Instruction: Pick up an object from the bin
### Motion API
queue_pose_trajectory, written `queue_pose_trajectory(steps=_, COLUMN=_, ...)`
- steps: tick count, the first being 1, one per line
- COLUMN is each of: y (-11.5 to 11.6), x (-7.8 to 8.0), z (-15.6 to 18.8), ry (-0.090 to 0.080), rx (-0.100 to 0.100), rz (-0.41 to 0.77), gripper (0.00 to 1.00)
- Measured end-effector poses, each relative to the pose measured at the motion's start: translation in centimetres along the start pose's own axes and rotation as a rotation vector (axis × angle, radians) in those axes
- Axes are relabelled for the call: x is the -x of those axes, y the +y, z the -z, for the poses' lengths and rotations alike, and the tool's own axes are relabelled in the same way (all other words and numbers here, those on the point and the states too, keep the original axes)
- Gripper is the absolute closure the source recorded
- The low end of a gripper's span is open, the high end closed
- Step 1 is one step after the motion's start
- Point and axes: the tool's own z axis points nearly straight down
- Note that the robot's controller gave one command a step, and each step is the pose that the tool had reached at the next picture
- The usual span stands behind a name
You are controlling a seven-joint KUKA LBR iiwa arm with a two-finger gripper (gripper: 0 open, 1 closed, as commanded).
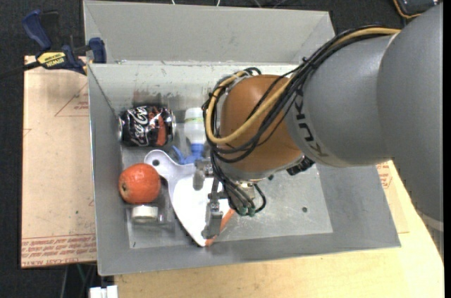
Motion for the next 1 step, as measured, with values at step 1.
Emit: queue_pose_trajectory(steps=1, y=-0.09, x=0.19, z=0.45, ry=-0.008, rx=0.001, rz=-0.005, gripper=0.00)
